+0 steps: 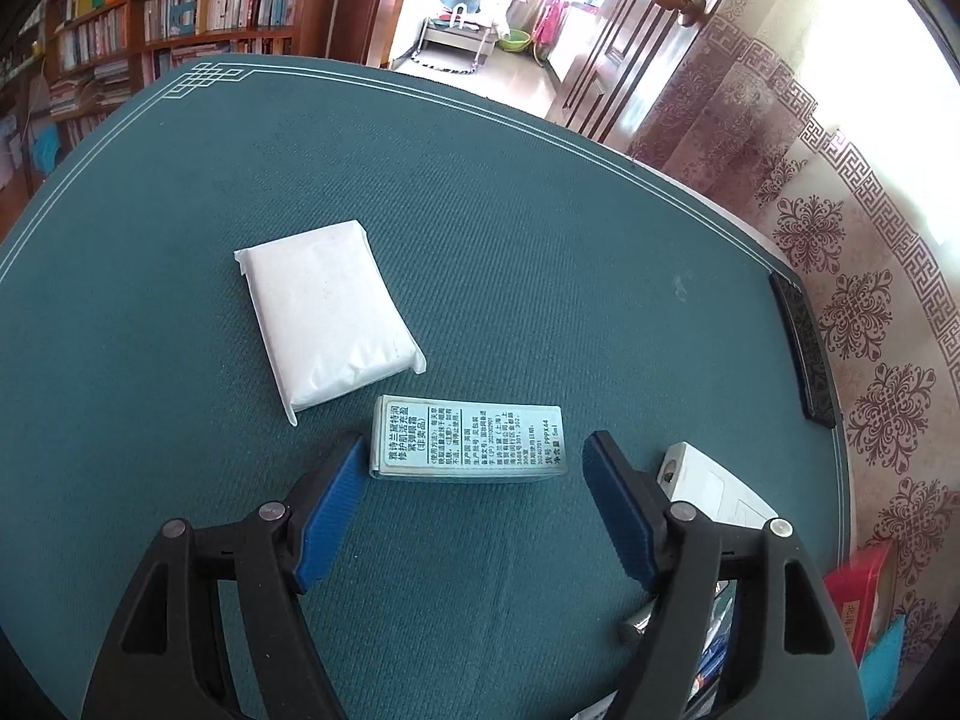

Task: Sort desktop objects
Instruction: 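Move both open tools back over the object pile, then grasp the pale green printed box with the left tool, then grasp the black flat comb with the right tool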

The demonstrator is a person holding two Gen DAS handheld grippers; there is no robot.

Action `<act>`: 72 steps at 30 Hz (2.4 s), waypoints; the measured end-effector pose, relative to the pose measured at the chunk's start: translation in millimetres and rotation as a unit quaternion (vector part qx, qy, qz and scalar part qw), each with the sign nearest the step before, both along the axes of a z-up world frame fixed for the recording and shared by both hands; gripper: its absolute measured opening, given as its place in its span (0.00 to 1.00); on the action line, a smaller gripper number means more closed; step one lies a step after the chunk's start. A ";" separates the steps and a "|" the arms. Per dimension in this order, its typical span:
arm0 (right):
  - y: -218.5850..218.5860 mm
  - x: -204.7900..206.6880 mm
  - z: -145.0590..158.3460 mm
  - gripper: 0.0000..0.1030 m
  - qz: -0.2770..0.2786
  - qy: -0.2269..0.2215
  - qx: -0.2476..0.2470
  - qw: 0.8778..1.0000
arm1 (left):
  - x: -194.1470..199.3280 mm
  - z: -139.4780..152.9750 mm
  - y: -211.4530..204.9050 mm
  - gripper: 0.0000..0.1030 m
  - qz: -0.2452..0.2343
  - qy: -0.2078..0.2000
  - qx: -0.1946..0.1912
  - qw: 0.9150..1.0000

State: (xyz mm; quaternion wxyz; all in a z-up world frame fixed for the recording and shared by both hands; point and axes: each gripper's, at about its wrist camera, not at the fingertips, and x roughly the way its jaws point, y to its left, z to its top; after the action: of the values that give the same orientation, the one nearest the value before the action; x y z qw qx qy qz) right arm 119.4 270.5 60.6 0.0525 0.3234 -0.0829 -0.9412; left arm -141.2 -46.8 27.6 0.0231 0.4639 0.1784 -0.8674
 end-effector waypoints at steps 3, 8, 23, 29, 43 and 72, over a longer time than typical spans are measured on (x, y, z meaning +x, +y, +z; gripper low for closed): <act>-3.7 -3.1 -1.1 0.78 0.004 -0.007 0.004 1.000 | -2.4 -0.6 5.5 0.76 -0.007 0.005 -0.027 1.000; -16.1 -6.0 2.7 0.78 0.021 -0.007 0.025 0.999 | -6.7 -4.7 18.9 0.76 -0.033 0.011 -0.097 0.995; -84.5 -62.8 -1.4 0.78 0.116 -0.079 -0.003 0.990 | 19.6 7.8 -0.9 0.67 -0.028 0.042 -0.065 0.997; -123.9 -94.3 -15.6 0.78 0.143 -0.116 -0.022 0.983 | 26.4 19.8 -7.5 0.68 -0.012 0.060 -0.054 0.997; -126.4 -123.0 -32.9 0.79 0.118 -0.132 -0.008 0.984 | 24.6 15.5 -13.6 0.68 -0.009 0.048 -0.038 0.998; -140.9 -125.1 -39.1 0.78 0.110 -0.143 0.059 0.982 | 28.4 16.6 2.7 0.68 -0.030 0.049 -0.055 0.997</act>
State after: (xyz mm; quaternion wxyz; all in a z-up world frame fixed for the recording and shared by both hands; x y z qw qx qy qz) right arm -5.7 129.6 21.6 0.1240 0.4645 0.0024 -0.8768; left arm -112.8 -44.0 44.3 0.0141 0.4237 0.1172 -0.8981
